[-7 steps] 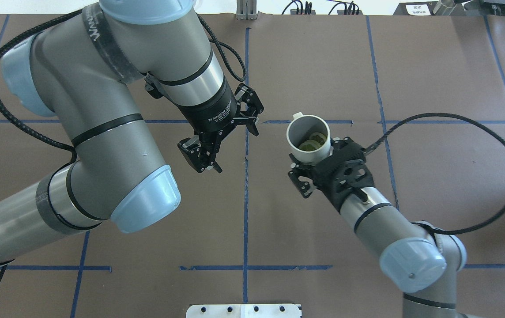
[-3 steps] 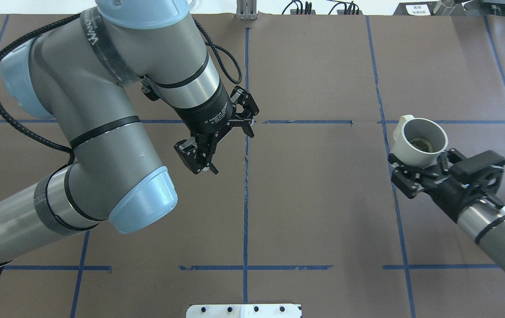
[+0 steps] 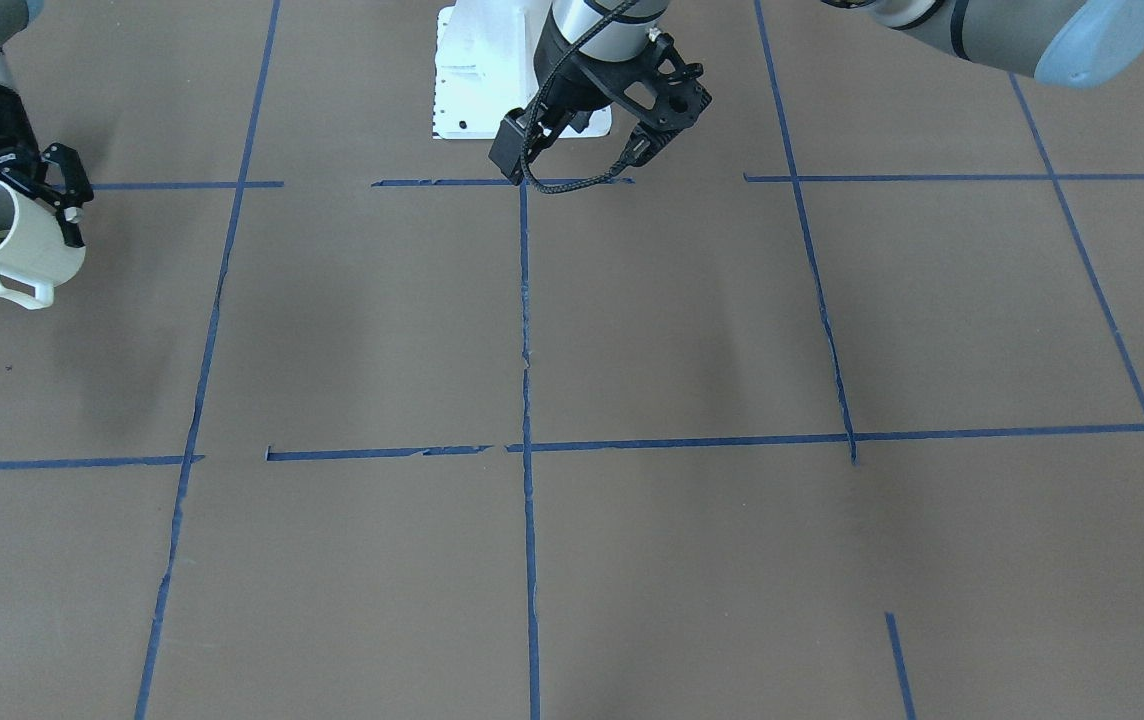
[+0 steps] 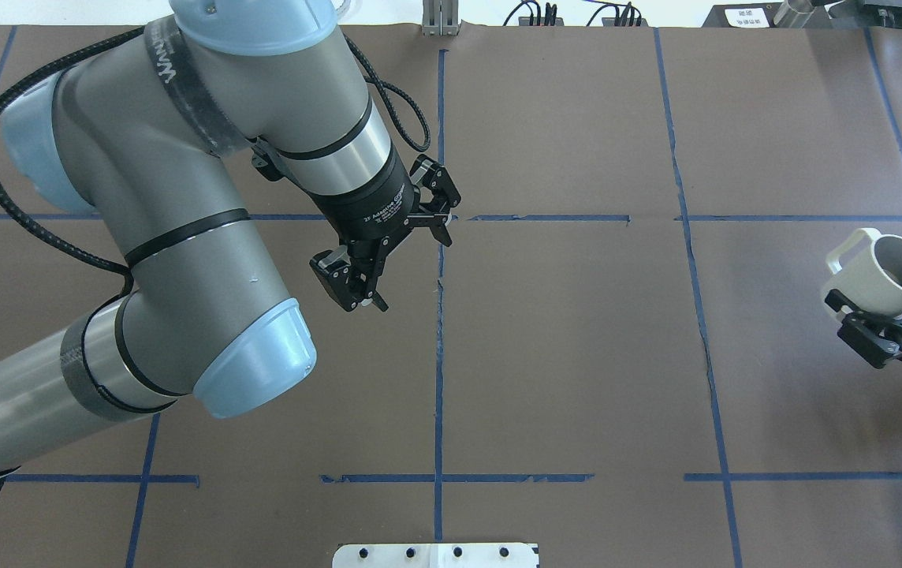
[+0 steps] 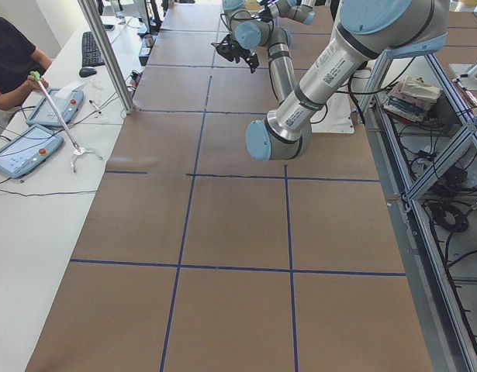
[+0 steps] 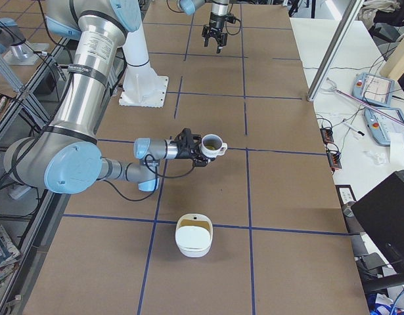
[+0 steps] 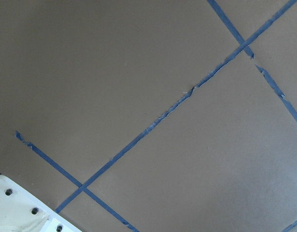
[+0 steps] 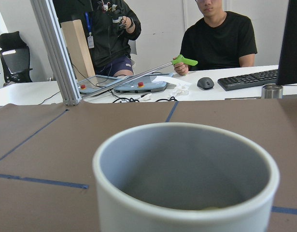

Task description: Left arm hands cup to right arm to dump lemon

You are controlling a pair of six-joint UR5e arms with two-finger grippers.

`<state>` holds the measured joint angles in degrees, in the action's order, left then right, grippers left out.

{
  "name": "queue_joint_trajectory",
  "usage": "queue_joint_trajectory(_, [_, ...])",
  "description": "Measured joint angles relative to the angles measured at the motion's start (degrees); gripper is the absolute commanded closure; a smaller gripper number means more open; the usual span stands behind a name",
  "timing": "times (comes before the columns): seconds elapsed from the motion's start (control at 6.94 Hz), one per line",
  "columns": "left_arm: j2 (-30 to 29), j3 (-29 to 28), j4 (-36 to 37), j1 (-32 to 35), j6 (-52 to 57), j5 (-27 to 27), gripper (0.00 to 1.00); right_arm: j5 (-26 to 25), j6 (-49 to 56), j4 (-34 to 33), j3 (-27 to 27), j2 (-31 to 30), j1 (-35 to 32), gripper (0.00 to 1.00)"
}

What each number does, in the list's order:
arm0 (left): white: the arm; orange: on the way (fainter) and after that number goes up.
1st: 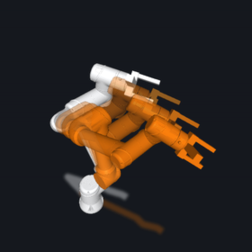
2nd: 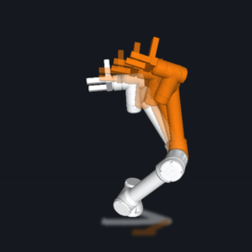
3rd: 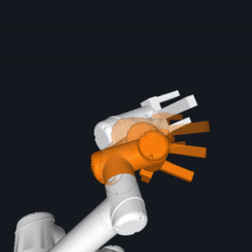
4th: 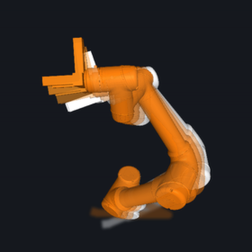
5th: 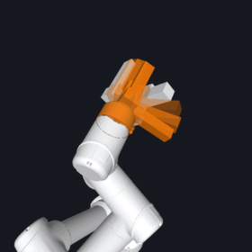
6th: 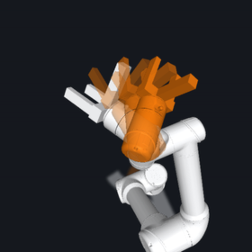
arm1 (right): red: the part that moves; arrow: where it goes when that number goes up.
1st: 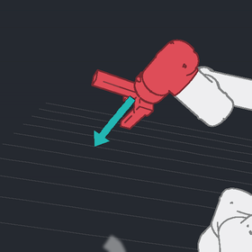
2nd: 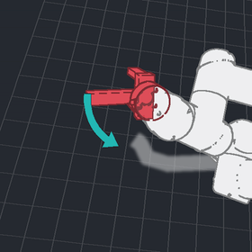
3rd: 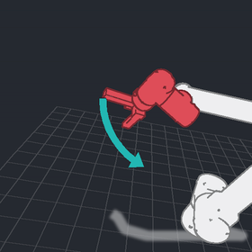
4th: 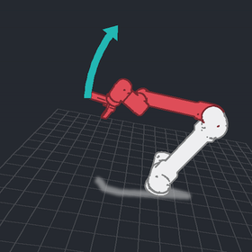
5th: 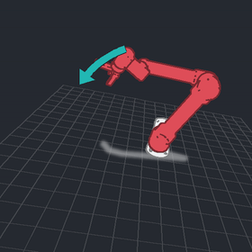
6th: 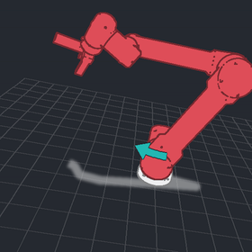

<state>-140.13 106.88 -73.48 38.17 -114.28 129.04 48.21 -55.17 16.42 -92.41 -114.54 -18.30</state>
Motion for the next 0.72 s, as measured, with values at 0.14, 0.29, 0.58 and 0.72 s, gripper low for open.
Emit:
queue_joint_trajectory(0.14, [-0.08, 0.00, 0.00, -0.01, -0.12, -0.07, 0.00, 0.16, -3.66, 6.90, 5.54, -0.28, -0.30, 0.91])
queue_joint_trajectory(0.29, [-0.22, 0.02, 0.00, -0.02, -0.36, -0.09, 0.00, 0.25, -7.64, 12.27, 9.85, -0.43, -0.44, 0.91])
queue_joint_trajectory(0.58, [-0.47, 0.13, 0.00, -0.06, -0.70, -0.10, 0.00, 0.44, -14.57, 19.22, 13.85, -1.65, -0.58, 0.90])
queue_joint_trajectory(0.72, [-0.51, 0.15, -0.02, -0.09, -0.74, -0.12, 0.00, 0.62, -17.67, 22.42, 14.35, -2.90, -0.61, 0.89])
